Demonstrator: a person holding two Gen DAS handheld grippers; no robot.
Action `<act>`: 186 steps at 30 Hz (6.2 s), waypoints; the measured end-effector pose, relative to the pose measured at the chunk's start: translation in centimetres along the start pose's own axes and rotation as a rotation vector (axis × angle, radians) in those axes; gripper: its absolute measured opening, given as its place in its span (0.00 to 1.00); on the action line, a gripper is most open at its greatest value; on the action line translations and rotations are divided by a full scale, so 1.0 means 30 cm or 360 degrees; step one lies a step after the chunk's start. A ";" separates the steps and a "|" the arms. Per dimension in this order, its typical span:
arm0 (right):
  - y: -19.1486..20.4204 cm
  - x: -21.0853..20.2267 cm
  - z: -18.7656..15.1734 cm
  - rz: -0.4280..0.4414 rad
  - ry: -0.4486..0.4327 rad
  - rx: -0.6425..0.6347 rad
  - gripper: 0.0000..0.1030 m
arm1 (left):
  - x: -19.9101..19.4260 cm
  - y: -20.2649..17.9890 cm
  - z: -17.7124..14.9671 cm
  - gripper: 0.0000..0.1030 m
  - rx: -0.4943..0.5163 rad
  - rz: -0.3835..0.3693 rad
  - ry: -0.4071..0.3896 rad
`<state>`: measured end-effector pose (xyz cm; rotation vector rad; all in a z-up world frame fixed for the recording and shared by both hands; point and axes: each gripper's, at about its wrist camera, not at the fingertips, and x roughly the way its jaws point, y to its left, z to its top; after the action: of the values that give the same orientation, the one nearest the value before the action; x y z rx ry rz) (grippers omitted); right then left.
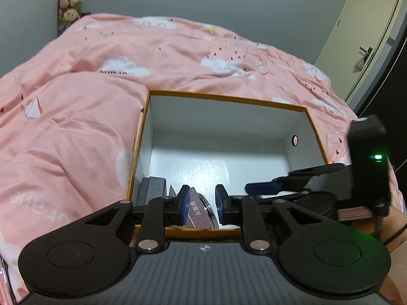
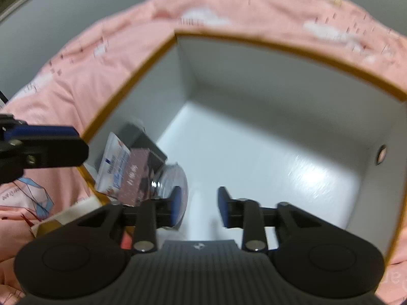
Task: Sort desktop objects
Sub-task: 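Grasp the gold gift box with the left tool while the right tool reaches the pink pom-pom, then grasp the pink fluffy pom-pom keychain with the right tool while the left tool lifts the gold box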
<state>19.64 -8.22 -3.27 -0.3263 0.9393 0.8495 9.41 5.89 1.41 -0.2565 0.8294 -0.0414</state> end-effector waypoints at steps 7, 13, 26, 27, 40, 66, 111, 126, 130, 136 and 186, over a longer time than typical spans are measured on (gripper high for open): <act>0.033 -0.125 -0.045 -0.0003 -0.0244 0.0000 0.51 | -0.076 -0.007 -0.056 0.23 0.0112 0.0086 -0.0108; 0.105 -0.168 -0.078 -0.0021 -0.0373 -0.0025 0.58 | -0.120 0.038 -0.105 0.23 0.0107 0.0083 -0.0060; 0.248 -0.156 -0.171 0.0161 -0.0249 -0.0192 0.57 | -0.121 0.103 -0.253 0.33 0.0177 0.0098 0.0276; 0.250 -0.150 -0.176 0.0181 -0.0221 -0.0180 0.56 | -0.116 0.106 -0.263 0.34 0.0152 0.0102 0.0296; 0.328 -0.110 -0.246 0.0243 -0.0052 -0.0270 0.36 | -0.082 0.138 -0.301 0.34 -0.0008 0.0111 0.0432; 0.529 -0.042 -0.266 0.0365 0.0035 -0.0850 0.69 | -0.123 0.151 -0.294 0.34 -0.0031 0.0180 0.0423; 0.285 -0.126 -0.331 0.0309 0.0074 -0.0194 0.53 | -0.080 0.084 -0.295 0.48 -0.0101 -0.0254 0.0336; 0.335 -0.135 -0.338 0.0394 -0.0052 -0.0320 0.51 | -0.028 -0.059 -0.267 0.61 0.0368 -0.0080 0.0369; 0.339 -0.129 -0.337 0.0391 -0.0053 -0.0333 0.53 | -0.005 -0.052 -0.253 0.62 0.0401 -0.0099 0.0408; 0.328 -0.144 -0.337 0.0331 -0.0043 -0.0317 0.53 | 0.023 -0.042 -0.244 0.62 0.0425 -0.0131 0.0430; 0.217 0.086 -0.247 0.0096 0.0084 -0.0066 0.59 | 0.013 0.081 -0.311 0.51 0.0145 0.0084 0.0153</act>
<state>11.23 -7.12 -8.93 -0.3589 0.9856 0.9200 2.66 6.25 -5.50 -0.1477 0.9273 -0.0419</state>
